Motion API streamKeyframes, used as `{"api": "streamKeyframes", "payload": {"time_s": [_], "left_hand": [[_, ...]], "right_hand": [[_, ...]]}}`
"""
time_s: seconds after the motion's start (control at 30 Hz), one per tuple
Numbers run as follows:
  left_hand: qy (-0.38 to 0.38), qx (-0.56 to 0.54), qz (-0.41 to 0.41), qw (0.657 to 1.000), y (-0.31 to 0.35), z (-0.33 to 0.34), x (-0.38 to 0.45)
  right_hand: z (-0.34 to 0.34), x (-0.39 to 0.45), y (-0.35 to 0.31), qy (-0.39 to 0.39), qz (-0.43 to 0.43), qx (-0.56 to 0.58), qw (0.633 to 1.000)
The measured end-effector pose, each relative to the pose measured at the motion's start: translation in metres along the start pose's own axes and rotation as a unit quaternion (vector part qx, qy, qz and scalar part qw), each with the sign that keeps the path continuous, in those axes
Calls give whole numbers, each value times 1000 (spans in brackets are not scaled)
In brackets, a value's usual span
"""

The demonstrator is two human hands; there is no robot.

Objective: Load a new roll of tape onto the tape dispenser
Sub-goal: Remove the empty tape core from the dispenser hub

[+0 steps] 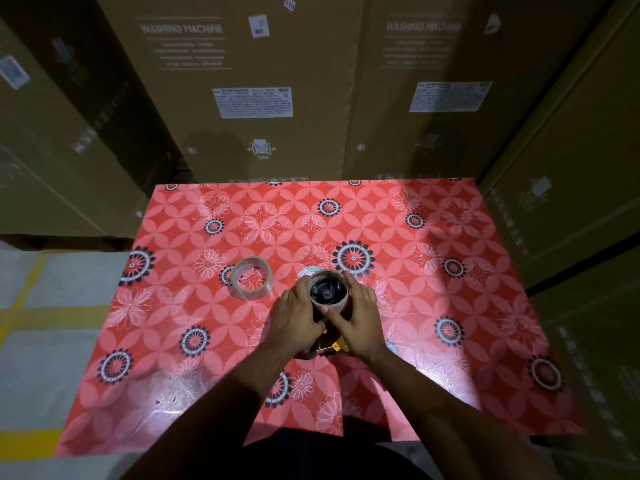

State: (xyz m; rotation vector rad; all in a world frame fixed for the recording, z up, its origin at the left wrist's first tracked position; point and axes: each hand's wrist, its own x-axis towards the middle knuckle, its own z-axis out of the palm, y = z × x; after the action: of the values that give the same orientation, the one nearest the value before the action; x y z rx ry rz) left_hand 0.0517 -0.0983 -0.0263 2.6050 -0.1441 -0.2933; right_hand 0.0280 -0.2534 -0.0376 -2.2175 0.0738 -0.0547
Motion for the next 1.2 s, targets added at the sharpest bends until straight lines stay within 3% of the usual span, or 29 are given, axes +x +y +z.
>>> {"api": "streamKeyframes", "payload": {"time_s": [0.57, 1.2], "left_hand": [[-14, 0, 4, 1000, -1, 0, 3], [11, 7, 38, 999, 0, -1, 2]], "right_hand": [[1, 0, -4, 11, -7, -41, 999], [1, 3, -3, 39, 12, 21, 999]]}}
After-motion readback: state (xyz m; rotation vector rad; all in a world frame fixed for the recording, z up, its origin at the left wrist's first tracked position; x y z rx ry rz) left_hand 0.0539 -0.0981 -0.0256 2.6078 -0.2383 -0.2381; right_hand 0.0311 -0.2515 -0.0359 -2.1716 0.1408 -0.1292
